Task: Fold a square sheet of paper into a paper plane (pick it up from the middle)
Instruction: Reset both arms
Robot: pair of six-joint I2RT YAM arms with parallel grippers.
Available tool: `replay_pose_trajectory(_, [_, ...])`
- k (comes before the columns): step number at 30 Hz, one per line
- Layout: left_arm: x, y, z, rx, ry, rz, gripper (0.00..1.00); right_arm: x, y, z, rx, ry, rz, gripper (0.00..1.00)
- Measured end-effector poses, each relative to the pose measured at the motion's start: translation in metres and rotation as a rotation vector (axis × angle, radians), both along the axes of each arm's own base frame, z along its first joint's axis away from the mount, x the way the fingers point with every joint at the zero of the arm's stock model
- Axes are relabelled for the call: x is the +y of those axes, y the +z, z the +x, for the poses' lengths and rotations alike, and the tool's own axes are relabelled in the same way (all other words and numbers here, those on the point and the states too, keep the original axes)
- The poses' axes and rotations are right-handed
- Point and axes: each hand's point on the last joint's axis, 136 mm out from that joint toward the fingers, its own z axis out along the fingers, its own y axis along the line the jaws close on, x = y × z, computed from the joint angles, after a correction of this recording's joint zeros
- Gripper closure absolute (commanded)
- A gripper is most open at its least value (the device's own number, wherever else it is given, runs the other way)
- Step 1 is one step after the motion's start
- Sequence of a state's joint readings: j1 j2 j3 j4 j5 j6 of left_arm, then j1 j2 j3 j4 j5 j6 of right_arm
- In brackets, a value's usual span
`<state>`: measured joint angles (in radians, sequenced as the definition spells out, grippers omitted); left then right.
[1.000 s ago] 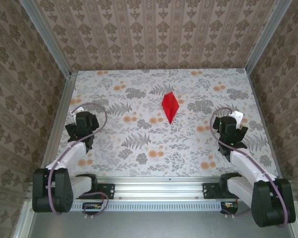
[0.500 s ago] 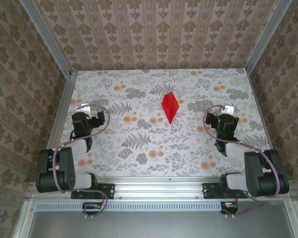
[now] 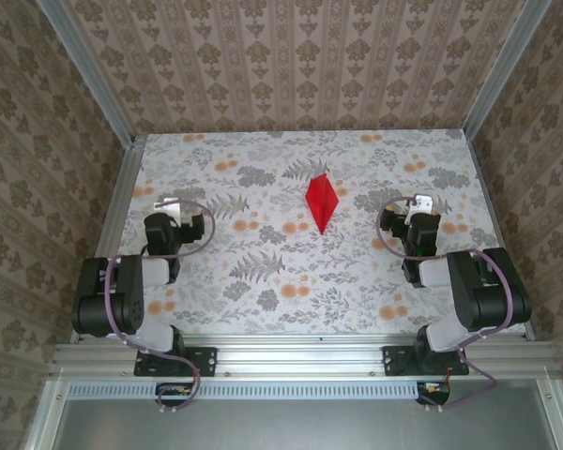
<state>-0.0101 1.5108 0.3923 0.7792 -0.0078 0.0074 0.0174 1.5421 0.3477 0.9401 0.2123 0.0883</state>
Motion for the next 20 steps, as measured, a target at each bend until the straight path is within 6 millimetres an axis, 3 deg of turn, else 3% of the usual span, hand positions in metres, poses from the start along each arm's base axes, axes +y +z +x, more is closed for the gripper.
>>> replay_pose_trajectory(20, [-0.0020,0.0029,0.0021,-0.008,-0.001,0.024,0.00,0.0012,0.0013,0.0005,-0.004,0.005,-0.007,0.00])
